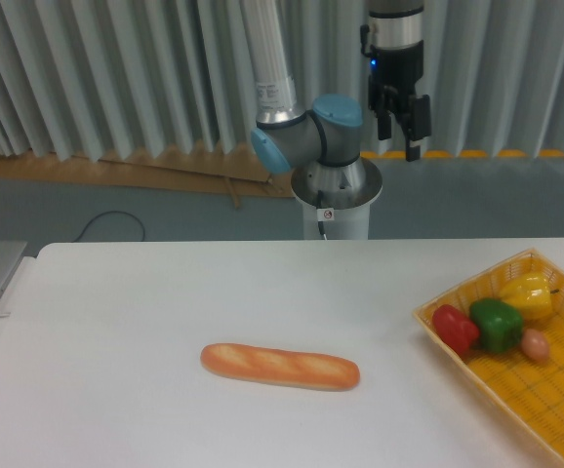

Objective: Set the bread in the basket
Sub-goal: 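Raise the open gripper and swing it toward the table center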

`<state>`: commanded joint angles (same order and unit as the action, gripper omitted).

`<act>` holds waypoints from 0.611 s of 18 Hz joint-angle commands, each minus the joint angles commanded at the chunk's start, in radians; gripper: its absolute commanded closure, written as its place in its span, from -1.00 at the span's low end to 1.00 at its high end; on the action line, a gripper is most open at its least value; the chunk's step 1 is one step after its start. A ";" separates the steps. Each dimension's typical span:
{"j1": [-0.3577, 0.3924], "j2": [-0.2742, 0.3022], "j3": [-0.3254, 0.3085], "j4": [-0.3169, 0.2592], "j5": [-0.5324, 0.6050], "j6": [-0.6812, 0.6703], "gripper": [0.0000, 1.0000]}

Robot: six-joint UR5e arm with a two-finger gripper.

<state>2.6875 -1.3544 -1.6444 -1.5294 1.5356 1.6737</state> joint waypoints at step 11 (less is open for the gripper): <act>0.012 -0.064 -0.023 0.123 0.006 -0.089 -1.00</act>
<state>2.6998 -1.4189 -1.6675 -1.4067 1.5417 1.5846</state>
